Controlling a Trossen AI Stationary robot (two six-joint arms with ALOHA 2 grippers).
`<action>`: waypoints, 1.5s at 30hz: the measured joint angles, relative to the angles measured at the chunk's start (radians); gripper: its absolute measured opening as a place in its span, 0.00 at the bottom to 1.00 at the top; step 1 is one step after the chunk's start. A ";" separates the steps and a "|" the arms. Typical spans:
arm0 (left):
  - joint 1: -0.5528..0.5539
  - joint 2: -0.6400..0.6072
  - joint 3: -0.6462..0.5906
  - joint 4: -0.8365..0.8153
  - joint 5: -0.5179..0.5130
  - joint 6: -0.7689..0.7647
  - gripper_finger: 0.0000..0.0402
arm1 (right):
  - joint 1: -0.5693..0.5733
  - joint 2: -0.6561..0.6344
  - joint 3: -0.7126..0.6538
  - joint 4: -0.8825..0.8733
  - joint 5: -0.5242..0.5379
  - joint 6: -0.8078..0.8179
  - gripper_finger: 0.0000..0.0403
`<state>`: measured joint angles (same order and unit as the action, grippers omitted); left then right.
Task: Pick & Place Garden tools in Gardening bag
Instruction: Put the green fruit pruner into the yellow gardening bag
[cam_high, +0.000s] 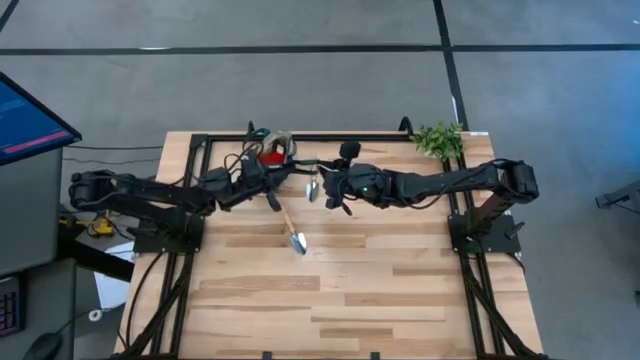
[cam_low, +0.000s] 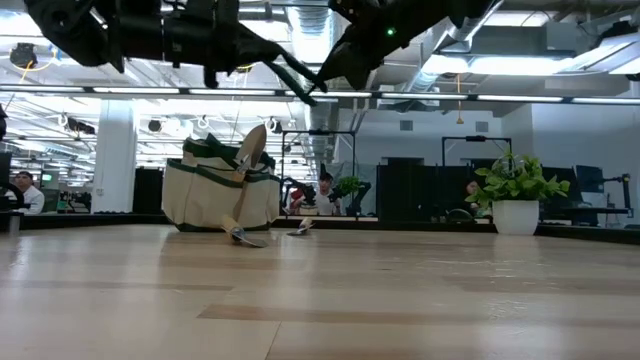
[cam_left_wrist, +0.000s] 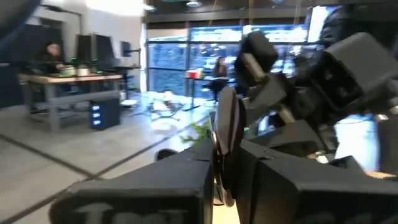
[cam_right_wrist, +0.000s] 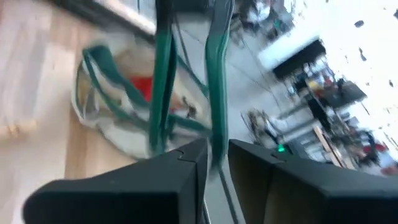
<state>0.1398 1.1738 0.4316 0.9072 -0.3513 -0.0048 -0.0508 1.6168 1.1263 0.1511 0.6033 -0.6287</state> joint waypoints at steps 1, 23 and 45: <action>0.000 -0.020 -0.001 -0.026 -0.029 0.005 0.02 | 0.001 -0.004 -0.003 -0.019 0.031 -0.003 0.14; 0.096 -0.182 -0.022 -0.407 -0.323 0.019 0.01 | -0.048 -0.003 -0.004 -0.425 0.285 0.251 0.15; 0.120 -0.174 -0.019 -0.688 -0.483 -0.022 0.02 | -0.116 -0.003 -0.004 -0.449 0.138 0.335 0.15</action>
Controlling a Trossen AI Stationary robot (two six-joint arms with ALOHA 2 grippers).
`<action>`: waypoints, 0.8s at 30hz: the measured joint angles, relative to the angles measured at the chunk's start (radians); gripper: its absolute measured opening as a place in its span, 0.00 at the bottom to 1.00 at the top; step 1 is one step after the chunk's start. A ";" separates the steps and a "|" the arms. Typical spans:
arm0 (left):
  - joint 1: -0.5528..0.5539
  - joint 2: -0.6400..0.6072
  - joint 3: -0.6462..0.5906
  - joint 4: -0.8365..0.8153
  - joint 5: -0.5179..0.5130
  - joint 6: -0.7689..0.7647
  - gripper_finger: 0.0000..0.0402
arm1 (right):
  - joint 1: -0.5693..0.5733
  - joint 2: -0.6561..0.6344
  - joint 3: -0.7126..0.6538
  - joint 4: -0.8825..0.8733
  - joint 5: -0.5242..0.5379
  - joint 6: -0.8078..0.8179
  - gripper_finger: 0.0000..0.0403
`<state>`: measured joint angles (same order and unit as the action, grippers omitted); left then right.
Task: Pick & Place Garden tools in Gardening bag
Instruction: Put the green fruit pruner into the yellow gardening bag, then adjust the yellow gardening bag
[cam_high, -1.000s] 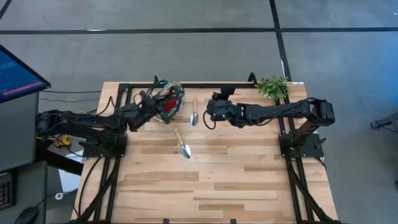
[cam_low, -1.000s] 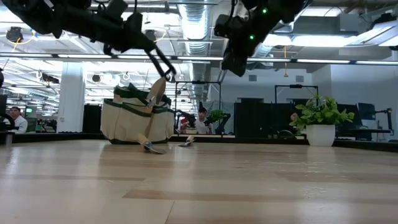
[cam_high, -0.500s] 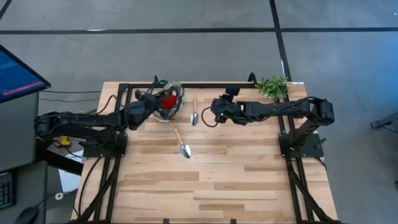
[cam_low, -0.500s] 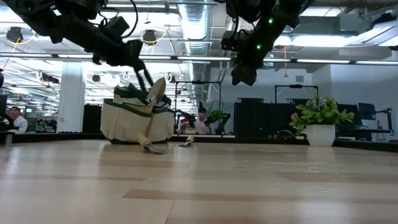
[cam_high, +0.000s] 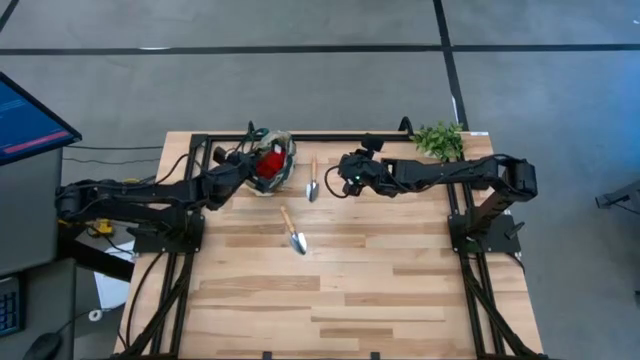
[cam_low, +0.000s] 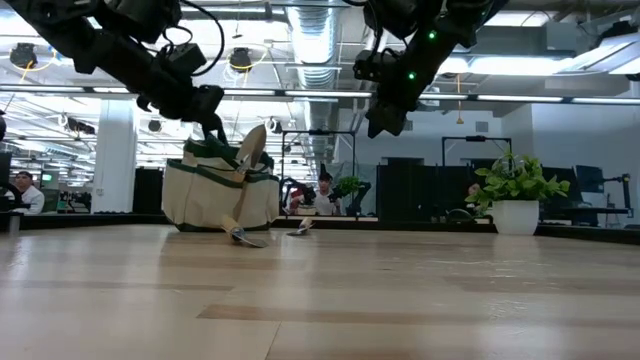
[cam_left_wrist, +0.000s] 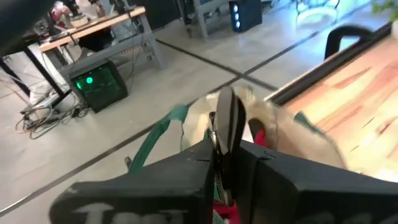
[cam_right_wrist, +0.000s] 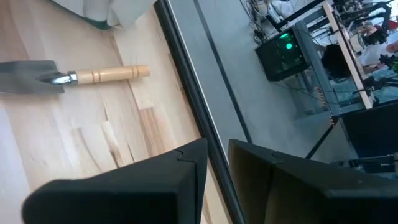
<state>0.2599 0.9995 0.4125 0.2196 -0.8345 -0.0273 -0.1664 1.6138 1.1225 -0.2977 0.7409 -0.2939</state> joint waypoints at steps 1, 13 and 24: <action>0.007 0.004 0.000 -0.011 0.004 -0.004 0.02 | 0.001 0.000 0.000 0.000 -0.001 0.000 0.15; 0.047 0.066 0.000 0.015 0.175 -0.040 0.30 | 0.002 0.000 0.000 0.002 -0.001 -0.001 0.15; 0.032 -0.043 0.000 0.171 0.181 0.075 0.49 | 0.002 0.000 0.000 0.004 -0.003 -0.003 0.15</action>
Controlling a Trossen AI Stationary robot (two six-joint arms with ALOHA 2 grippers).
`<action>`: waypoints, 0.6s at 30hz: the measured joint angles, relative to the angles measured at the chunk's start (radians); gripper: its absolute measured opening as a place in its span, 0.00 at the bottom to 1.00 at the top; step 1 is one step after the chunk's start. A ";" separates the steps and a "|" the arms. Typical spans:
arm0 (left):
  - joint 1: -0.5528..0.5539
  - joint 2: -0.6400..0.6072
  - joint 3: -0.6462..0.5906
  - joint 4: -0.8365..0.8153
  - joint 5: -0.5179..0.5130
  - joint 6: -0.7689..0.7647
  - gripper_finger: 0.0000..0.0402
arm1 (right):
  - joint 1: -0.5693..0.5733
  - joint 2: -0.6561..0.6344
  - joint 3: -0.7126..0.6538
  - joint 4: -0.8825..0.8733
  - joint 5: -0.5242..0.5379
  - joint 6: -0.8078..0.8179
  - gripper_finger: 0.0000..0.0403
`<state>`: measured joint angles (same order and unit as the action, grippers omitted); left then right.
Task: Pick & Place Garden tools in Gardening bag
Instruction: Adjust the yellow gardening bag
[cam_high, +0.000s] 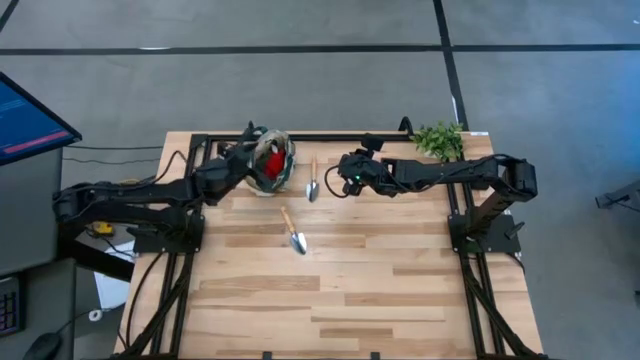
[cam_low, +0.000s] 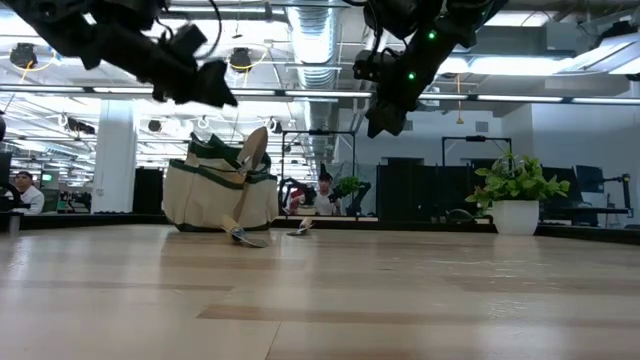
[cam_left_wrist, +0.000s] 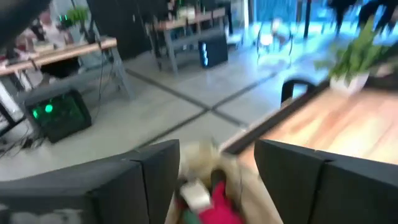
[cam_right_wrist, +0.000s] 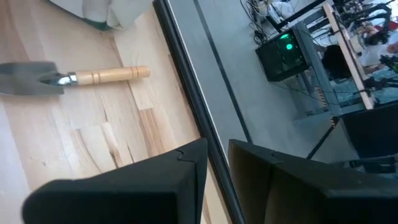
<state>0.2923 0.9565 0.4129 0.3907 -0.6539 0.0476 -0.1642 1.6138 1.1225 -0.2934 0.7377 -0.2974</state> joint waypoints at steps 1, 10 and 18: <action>-0.001 -0.021 0.000 -0.001 0.000 0.006 0.49 | 0.000 0.000 0.000 0.007 -0.011 0.000 0.15; -0.001 -0.160 0.000 -0.096 -0.008 0.026 0.26 | -0.005 -0.038 0.000 0.049 -0.498 0.027 0.15; -0.005 -0.223 -0.001 -0.204 -0.032 0.023 0.01 | 0.012 -0.039 0.000 0.039 -0.581 0.061 0.15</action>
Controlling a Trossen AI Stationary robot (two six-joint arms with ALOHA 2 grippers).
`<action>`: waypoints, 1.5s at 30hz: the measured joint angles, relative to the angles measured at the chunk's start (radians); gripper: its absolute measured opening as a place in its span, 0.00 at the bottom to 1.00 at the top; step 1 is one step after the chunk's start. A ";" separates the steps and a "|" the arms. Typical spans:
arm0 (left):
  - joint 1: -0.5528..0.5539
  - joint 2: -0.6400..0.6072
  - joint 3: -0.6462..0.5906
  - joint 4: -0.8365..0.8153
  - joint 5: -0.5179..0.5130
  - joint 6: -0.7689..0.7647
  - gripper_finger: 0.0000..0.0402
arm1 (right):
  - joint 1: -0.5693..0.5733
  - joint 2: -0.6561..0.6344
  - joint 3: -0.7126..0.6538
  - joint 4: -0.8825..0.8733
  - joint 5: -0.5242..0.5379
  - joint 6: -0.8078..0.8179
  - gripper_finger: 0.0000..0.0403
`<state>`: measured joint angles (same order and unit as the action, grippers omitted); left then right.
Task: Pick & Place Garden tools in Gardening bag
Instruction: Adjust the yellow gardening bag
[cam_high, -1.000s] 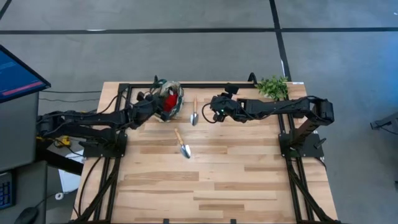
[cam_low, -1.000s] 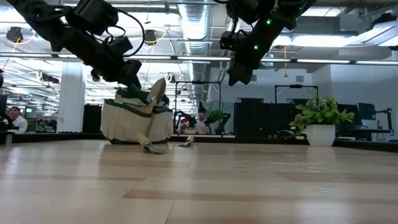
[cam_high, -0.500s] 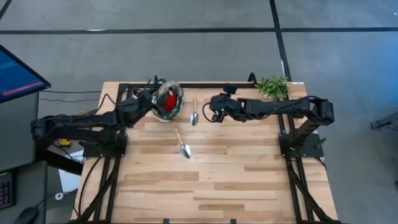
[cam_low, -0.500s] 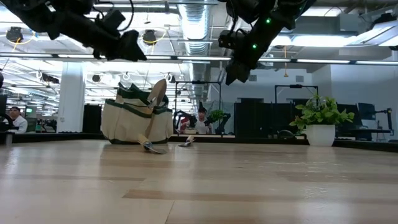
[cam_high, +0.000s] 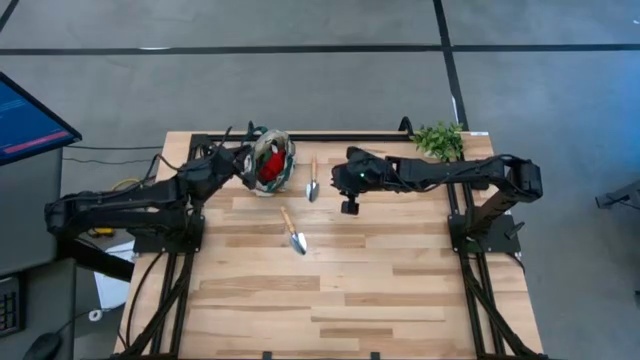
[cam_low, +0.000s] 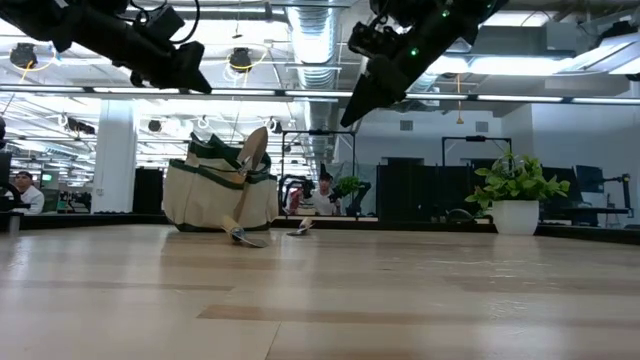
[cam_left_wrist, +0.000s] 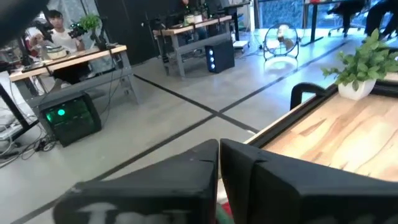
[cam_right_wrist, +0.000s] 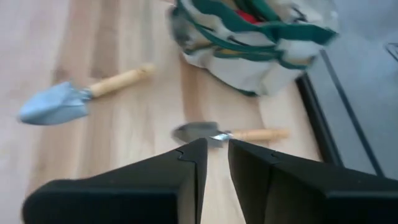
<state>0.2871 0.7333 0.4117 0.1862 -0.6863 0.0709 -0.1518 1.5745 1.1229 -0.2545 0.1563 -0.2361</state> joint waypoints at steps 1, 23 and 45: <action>0.000 -0.006 0.000 -0.018 -0.008 0.000 0.01 | 0.007 0.000 0.000 0.001 -0.009 0.001 0.14; 0.080 0.035 -0.061 -0.505 -0.175 -0.390 0.00 | 0.176 0.000 0.000 0.128 -0.208 0.017 0.01; 0.249 0.089 -0.405 0.187 0.258 -0.418 0.00 | 0.208 0.001 0.000 0.135 -0.170 0.017 0.00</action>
<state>0.5365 0.8222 0.0071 0.3734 -0.4282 -0.3468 0.0566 1.5753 1.1225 -0.1199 -0.0141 -0.2192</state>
